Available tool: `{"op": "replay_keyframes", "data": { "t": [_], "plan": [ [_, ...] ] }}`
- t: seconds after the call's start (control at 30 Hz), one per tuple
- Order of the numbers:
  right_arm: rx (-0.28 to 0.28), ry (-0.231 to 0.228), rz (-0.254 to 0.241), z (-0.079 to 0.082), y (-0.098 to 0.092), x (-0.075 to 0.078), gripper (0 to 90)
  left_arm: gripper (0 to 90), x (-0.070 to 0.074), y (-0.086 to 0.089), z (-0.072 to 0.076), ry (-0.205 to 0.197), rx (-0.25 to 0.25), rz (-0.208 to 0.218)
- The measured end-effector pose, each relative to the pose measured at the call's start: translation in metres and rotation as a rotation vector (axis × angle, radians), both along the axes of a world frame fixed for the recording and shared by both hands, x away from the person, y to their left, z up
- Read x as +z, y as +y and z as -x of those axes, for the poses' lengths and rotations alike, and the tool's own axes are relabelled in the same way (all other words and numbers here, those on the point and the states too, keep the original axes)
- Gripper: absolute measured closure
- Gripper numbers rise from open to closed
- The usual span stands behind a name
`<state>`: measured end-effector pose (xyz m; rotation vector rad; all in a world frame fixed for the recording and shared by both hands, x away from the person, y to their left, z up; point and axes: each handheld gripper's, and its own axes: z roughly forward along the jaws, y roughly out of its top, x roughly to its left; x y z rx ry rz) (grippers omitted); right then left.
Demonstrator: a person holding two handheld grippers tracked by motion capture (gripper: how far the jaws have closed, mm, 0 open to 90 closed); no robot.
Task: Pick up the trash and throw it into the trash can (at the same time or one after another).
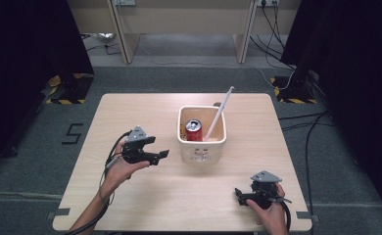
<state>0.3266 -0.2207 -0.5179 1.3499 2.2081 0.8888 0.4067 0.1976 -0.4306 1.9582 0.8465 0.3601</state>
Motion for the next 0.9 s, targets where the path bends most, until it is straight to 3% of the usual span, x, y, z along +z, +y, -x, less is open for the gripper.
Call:
{"op": "replay_keyframes", "data": {
  "t": [0.37, 0.9],
  "plan": [
    [-0.001, 0.002, 0.0, 0.0, 0.0, 0.0, 0.2, 21.9, -0.026, 0.007, 0.016, -0.018, 0.013, -0.033],
    [0.003, 0.001, -0.002, 0.001, 0.001, 0.0, 0.3, 21.9, -0.058, 0.01, 0.026, 0.009, 0.018, -0.053]
  ]
}}
